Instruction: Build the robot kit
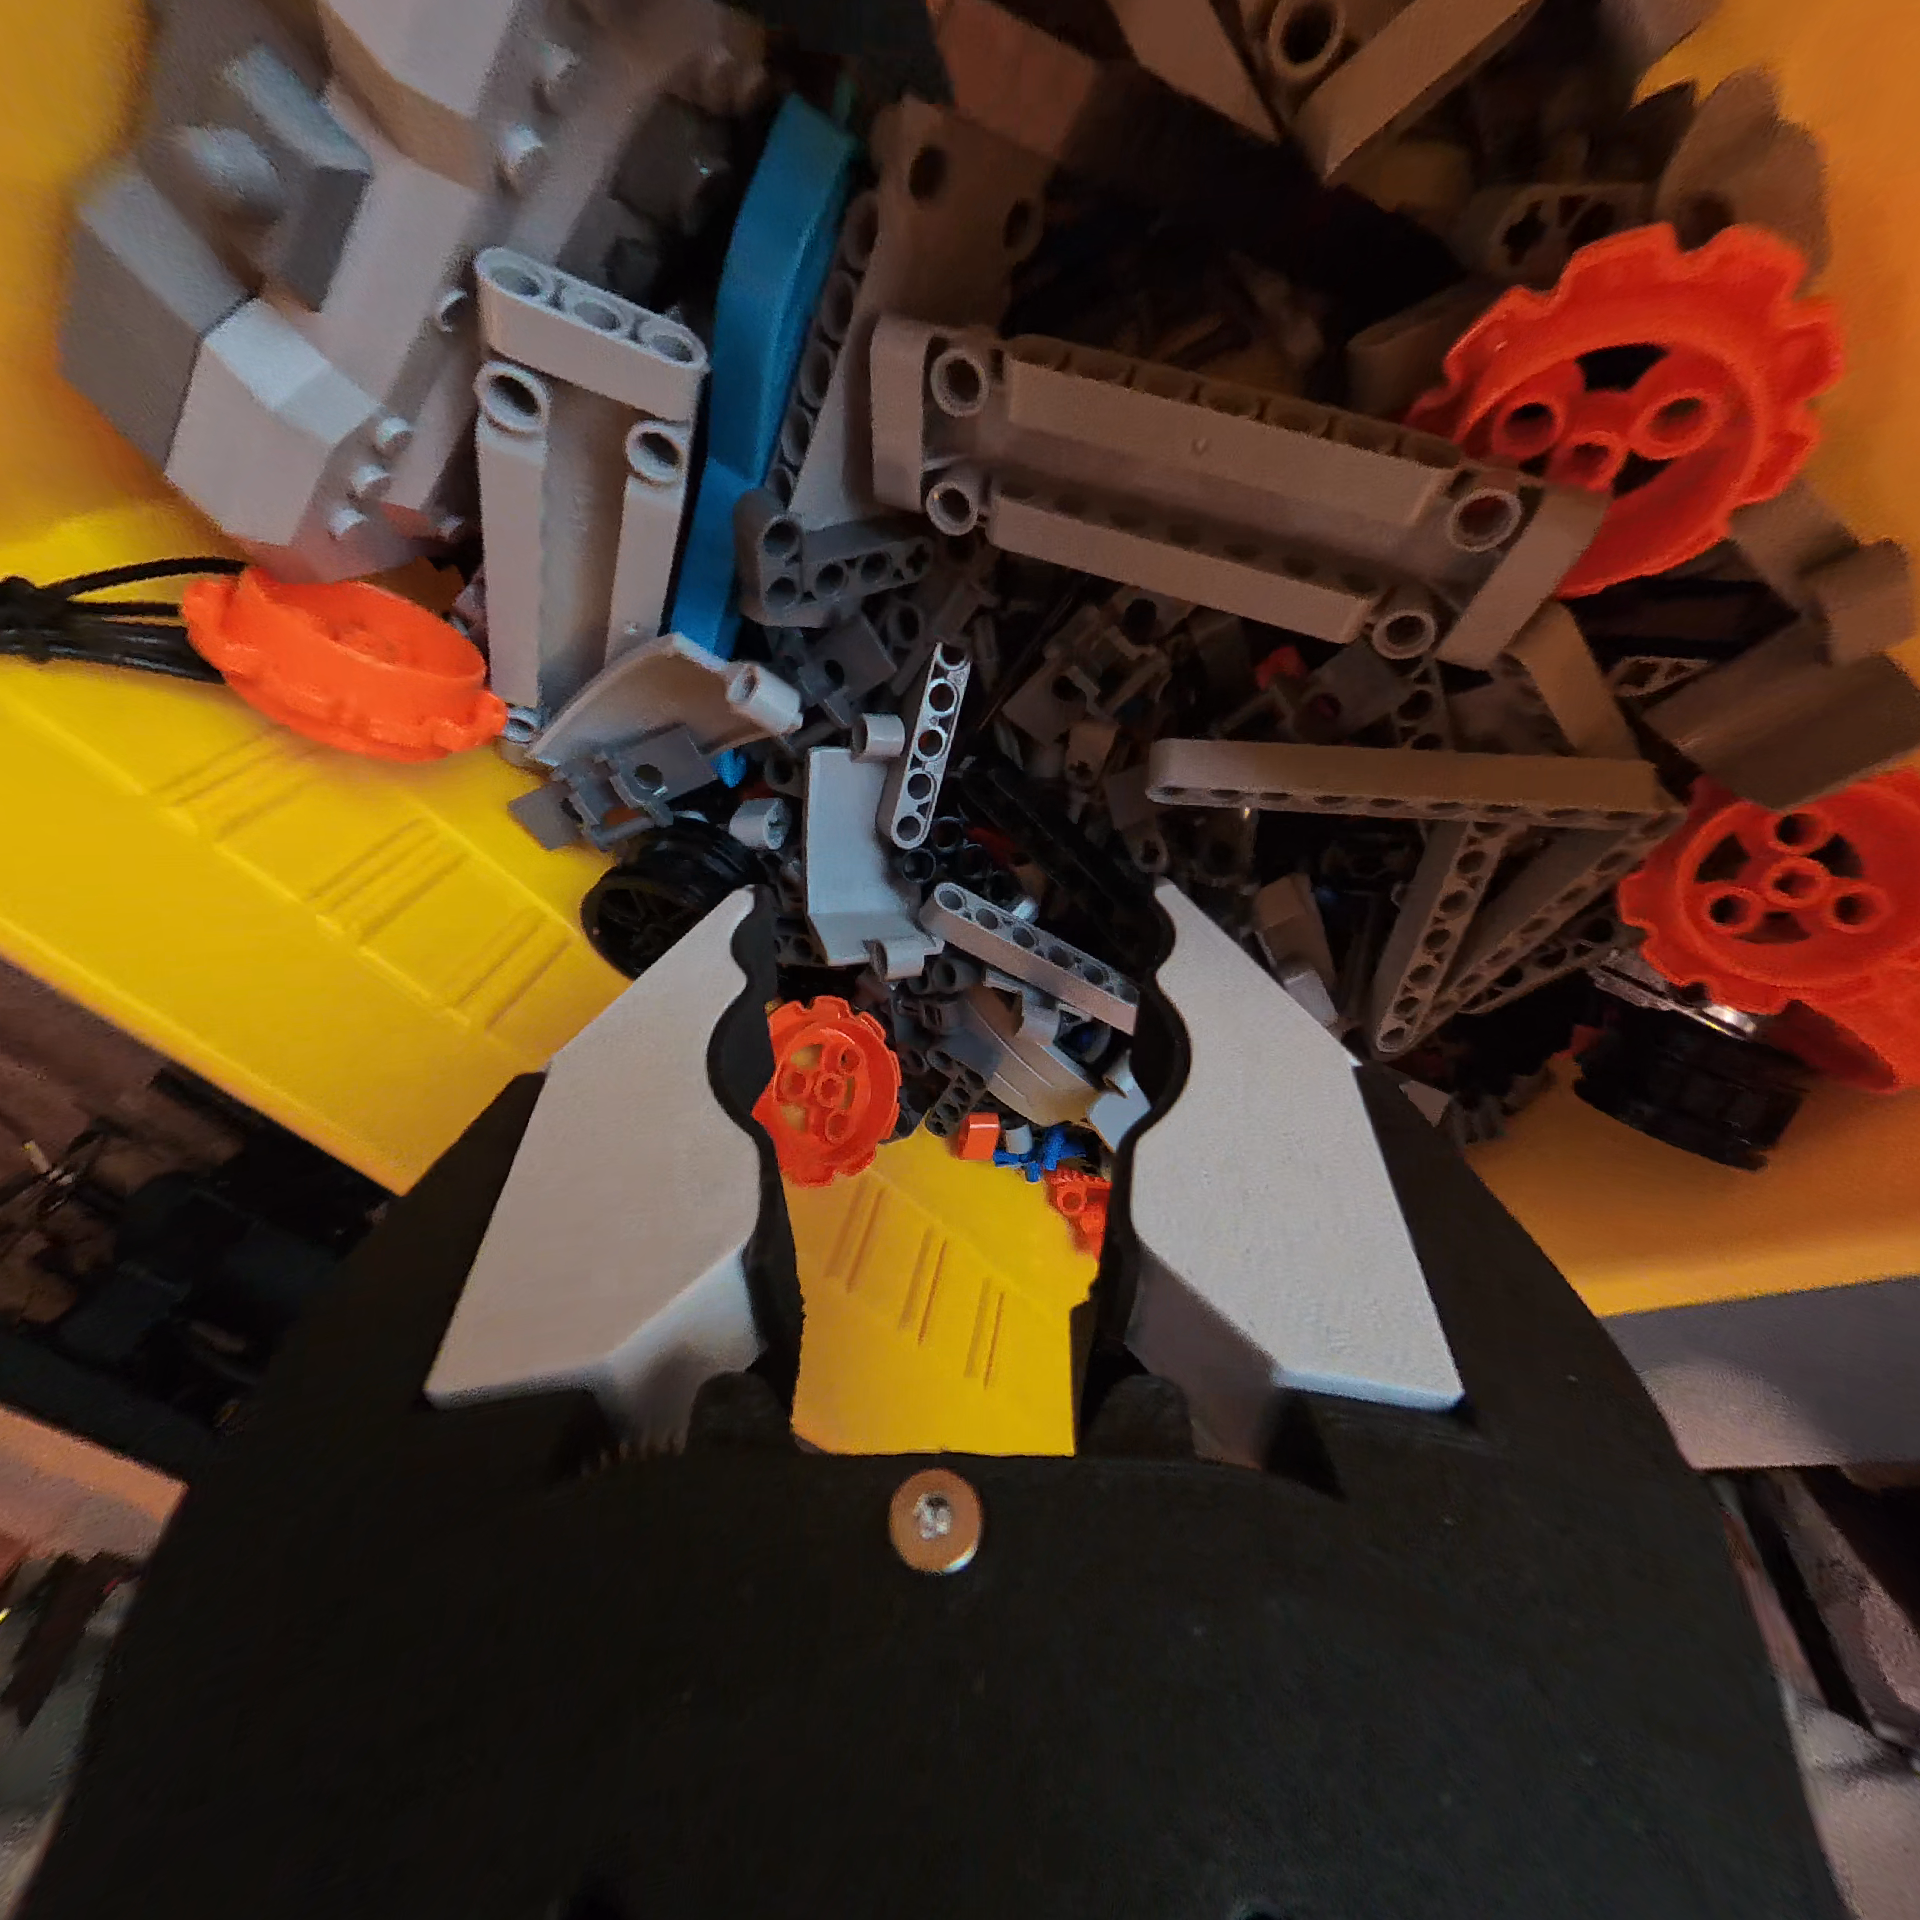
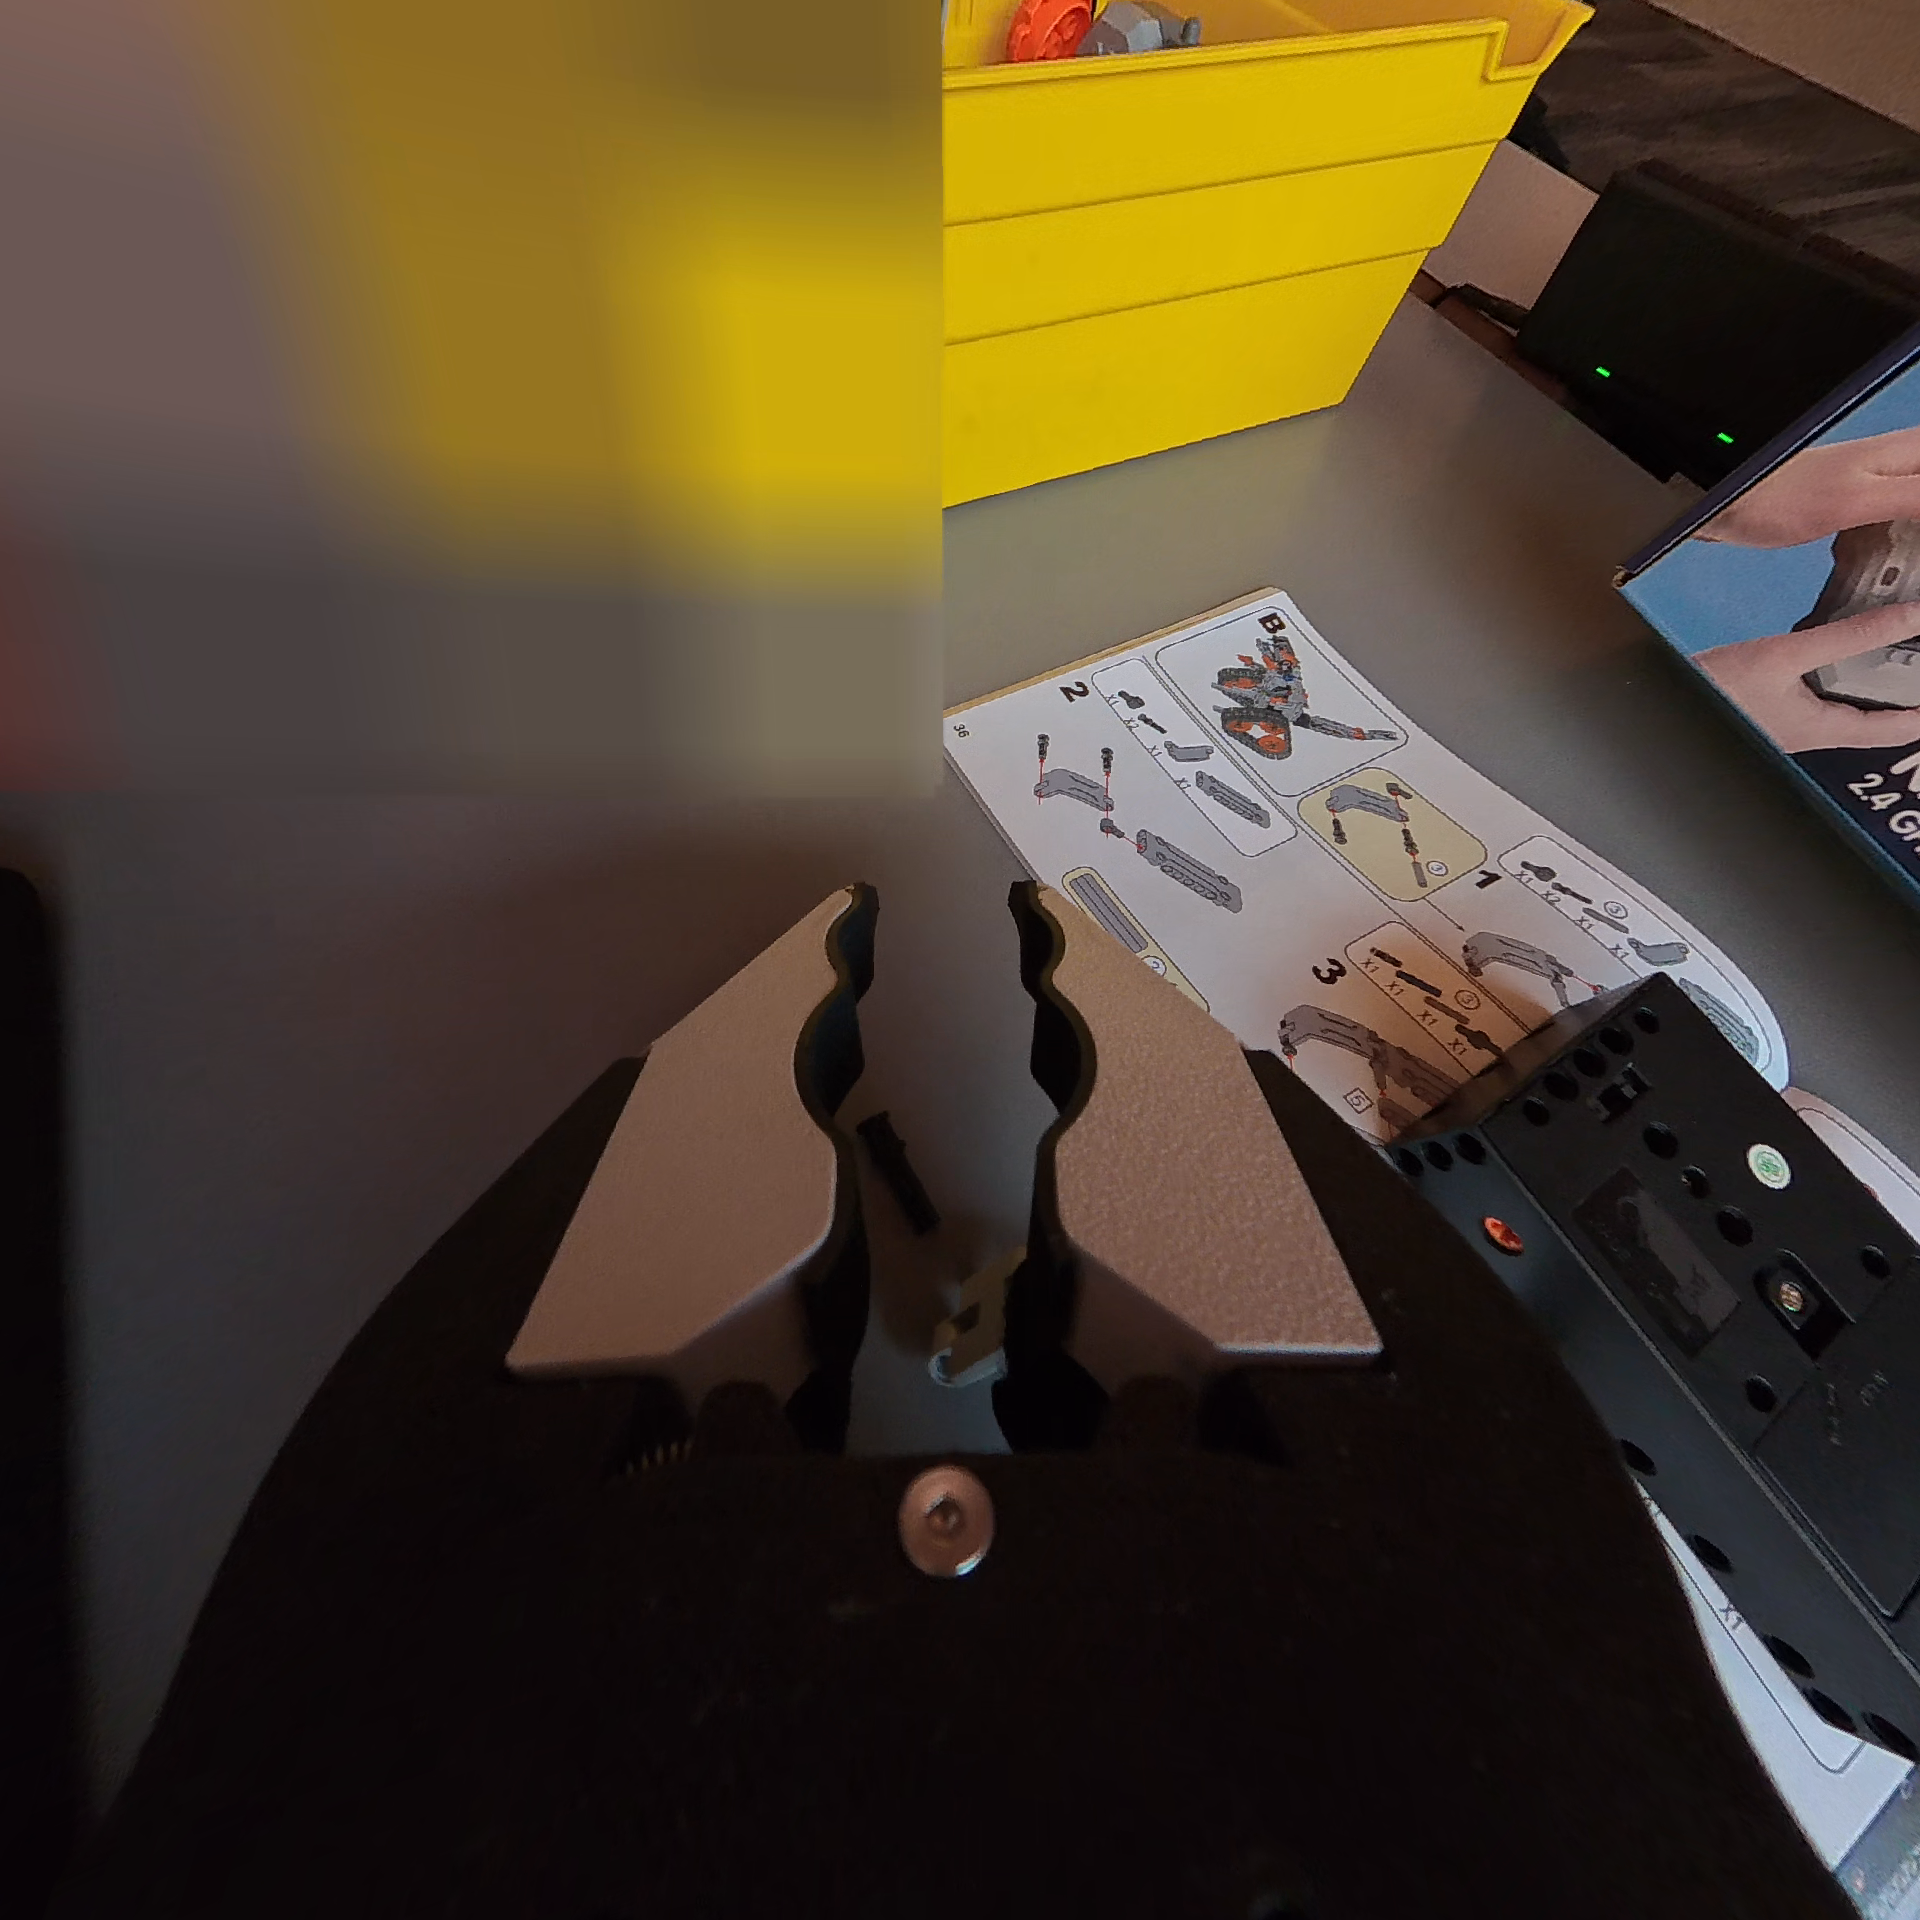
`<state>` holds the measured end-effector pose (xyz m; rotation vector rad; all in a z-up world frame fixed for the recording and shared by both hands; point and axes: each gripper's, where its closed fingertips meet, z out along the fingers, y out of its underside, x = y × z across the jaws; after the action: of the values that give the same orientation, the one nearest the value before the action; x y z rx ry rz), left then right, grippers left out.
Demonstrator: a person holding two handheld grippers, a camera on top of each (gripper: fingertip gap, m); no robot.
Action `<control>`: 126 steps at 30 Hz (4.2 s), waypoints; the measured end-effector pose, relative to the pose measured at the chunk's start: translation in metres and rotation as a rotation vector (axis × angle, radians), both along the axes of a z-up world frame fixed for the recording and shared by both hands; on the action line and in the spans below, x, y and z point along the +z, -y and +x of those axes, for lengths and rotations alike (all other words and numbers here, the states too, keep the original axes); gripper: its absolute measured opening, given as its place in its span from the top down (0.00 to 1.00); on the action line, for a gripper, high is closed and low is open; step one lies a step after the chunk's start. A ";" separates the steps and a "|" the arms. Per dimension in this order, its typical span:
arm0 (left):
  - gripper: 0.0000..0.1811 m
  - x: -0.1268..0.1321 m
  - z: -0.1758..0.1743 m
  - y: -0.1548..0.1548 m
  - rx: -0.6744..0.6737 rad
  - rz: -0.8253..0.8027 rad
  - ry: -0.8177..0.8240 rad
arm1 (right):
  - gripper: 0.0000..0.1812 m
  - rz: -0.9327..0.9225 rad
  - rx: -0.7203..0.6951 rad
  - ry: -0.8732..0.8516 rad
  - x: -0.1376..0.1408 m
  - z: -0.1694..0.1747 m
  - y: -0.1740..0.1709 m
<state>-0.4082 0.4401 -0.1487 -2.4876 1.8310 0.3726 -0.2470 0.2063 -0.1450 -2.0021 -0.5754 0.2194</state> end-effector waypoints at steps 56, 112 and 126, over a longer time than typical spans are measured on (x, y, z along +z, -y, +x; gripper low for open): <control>0.92 -0.015 0.025 0.013 -0.516 -0.029 0.028 | 0.86 -0.010 0.015 0.002 -0.001 -0.004 0.001; 0.95 0.031 0.021 0.040 -0.654 0.013 0.166 | 0.86 -0.016 0.023 0.003 -0.003 -0.005 0.002; 0.89 0.011 0.023 0.016 -0.546 0.010 0.119 | 0.86 -0.022 0.025 0.004 -0.005 -0.005 0.002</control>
<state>-0.3847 0.4241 -0.1377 -1.8398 2.3242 0.1997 -0.2519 0.2046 -0.1496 -2.0177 -0.6028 0.2379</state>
